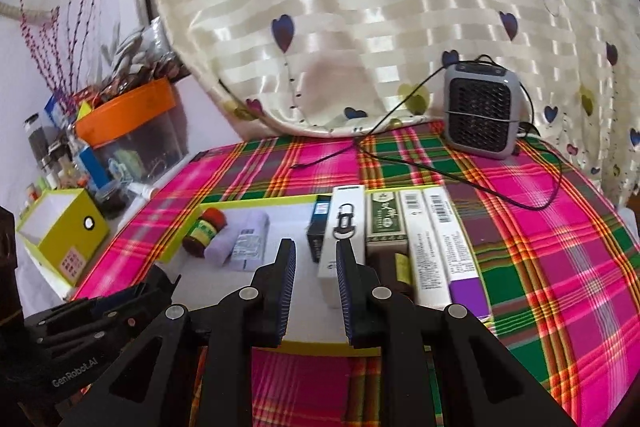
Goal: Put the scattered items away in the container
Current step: 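Lower the black tube into the tray beside the blue box with the left tool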
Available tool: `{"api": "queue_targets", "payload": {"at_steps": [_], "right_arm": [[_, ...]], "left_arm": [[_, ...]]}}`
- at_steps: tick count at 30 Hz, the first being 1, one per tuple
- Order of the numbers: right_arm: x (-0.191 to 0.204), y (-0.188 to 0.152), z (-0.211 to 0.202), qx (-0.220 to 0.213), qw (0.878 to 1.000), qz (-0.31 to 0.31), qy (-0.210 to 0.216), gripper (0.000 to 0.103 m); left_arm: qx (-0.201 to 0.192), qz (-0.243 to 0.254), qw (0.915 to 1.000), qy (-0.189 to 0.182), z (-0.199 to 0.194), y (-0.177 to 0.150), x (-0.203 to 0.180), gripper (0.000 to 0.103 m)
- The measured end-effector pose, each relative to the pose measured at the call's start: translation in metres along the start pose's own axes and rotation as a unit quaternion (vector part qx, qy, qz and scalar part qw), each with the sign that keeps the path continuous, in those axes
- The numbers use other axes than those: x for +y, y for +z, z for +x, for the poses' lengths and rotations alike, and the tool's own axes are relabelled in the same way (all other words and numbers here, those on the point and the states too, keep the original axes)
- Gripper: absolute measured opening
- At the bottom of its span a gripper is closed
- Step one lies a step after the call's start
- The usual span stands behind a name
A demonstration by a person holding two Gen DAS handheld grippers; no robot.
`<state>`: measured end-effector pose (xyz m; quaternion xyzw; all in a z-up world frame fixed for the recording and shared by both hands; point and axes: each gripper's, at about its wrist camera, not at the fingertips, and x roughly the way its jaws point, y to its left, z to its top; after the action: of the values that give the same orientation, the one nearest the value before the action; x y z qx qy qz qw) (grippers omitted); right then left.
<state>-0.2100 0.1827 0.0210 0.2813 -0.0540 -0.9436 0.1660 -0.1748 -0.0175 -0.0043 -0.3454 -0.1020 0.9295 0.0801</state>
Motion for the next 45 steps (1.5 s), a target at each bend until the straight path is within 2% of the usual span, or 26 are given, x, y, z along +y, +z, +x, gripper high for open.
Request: {"api": "queue_targets", "payload": {"at_steps": [9, 20, 35, 45], "right_arm": [[-0.011, 0.001, -0.002, -0.001, 1.000, 0.024, -0.006, 0.022], [-0.027, 0.001, -0.001, -0.001, 0.999, 0.052, -0.016, 0.022], [-0.029, 0.001, 0.001, 0.003, 0.998, 0.059, -0.017, 0.022], [-0.025, 0.000, 0.002, 0.004, 0.998, 0.053, -0.020, 0.022]], "left_arm": [[0.021, 0.014, 0.9997, 0.003, 0.011, 0.021, -0.025, 0.028], [0.058, 0.008, 0.9983, -0.009, 0.059, 0.051, -0.046, 0.028], [0.098, -0.084, 0.9907, -0.044, 0.121, 0.069, -0.045, 0.028], [0.103, -0.126, 0.9852, -0.054, 0.135, 0.068, -0.030, 0.028]]}}
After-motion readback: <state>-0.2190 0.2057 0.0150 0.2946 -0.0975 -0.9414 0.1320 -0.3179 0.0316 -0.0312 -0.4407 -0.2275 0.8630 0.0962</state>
